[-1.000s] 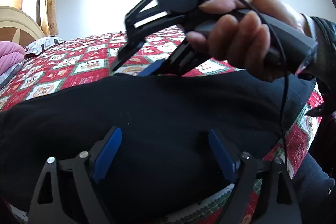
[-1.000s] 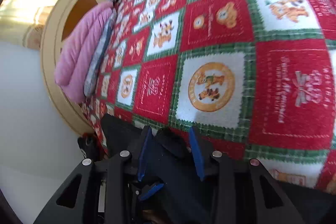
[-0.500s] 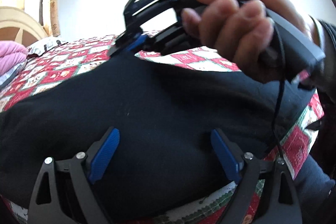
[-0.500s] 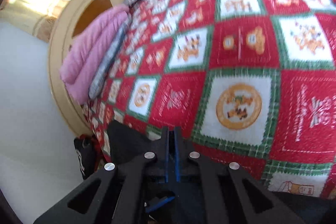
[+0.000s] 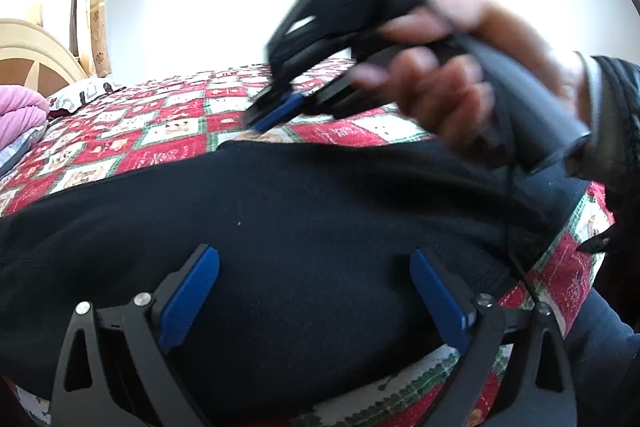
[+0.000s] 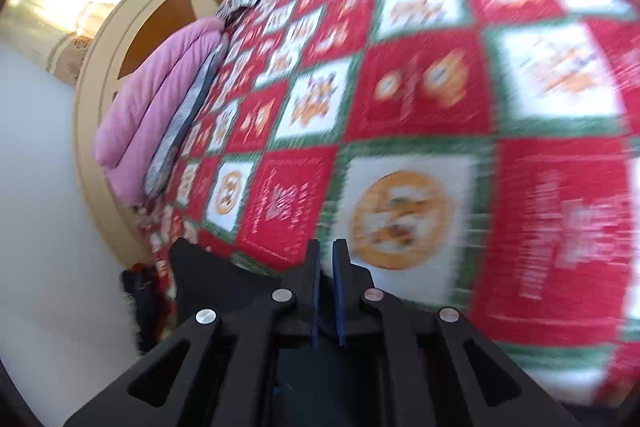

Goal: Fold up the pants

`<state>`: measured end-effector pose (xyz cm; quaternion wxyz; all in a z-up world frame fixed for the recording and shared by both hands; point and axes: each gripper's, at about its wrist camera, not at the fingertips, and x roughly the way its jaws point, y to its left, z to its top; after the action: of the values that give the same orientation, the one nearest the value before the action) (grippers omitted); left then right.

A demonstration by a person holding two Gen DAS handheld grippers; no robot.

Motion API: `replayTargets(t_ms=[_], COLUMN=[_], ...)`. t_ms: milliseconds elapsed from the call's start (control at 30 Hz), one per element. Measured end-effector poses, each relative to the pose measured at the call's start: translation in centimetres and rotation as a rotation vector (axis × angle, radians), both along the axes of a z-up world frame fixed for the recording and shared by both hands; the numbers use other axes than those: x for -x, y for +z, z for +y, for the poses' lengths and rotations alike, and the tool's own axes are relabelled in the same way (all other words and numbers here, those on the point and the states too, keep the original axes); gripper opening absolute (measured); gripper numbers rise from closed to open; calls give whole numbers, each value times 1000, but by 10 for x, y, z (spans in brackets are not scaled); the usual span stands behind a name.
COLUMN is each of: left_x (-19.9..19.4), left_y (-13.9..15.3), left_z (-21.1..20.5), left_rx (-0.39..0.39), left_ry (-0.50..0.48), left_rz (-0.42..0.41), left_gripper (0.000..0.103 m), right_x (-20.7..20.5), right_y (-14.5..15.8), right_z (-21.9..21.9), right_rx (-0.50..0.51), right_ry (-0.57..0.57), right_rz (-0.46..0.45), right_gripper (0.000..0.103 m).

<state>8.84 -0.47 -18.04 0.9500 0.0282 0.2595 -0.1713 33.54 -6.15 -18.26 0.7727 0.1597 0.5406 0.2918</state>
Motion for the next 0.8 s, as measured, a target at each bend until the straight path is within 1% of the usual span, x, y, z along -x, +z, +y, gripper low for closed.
replayTargets(t_ms=[67,100,133,167,200,233,333,367,400,467,533,600,700,800], left_x=[-1,0,2,2,4,4,4,2,0,-5,-14,-21,-30,-40], left_y=[1,1,2,2,4,4,6,6,7,11,16,19,17,17], left_z=[1,1,1,0,-1,-1,-5,-10,-15,-22,-29,-39,-52,-61], left_rx=[2,1,-1,-1,0,5,42,60,63,63,68,80,62,56], left_ry=[3,7,13,17,22,21,5,-14,-23,-42,-72,-84,-75,-51], left_rz=[-6,-10,-16,-19,-22,-19,15,39,56,68,78,101,143,195], left_gripper=[99,99,99,99,99,99,99,99,99,99,99,99,99,99], right_x=[13,20,32,42,55,73,117,134,147,176,201,227,258,284], right_y=[18,27,40,48,58,71,92,98,102,109,115,121,131,140], right_z=[-25,-40,-64,-82,-104,-134,-204,-231,-254,-300,-343,-385,-442,-472], right_rx=[-4,-9,-5,-4,1,21,79,106,130,194,232,208,158,164], right_ry=[-33,-52,-84,-109,-141,-190,-317,-372,-422,-530,-626,-730,-874,-966], right_rz=[-49,-66,-91,-108,-133,-172,-237,-251,-263,-285,-302,-307,-313,-331], right_gripper=[9,19,27,42,47,47,47,47,47,47,47,47,47,47])
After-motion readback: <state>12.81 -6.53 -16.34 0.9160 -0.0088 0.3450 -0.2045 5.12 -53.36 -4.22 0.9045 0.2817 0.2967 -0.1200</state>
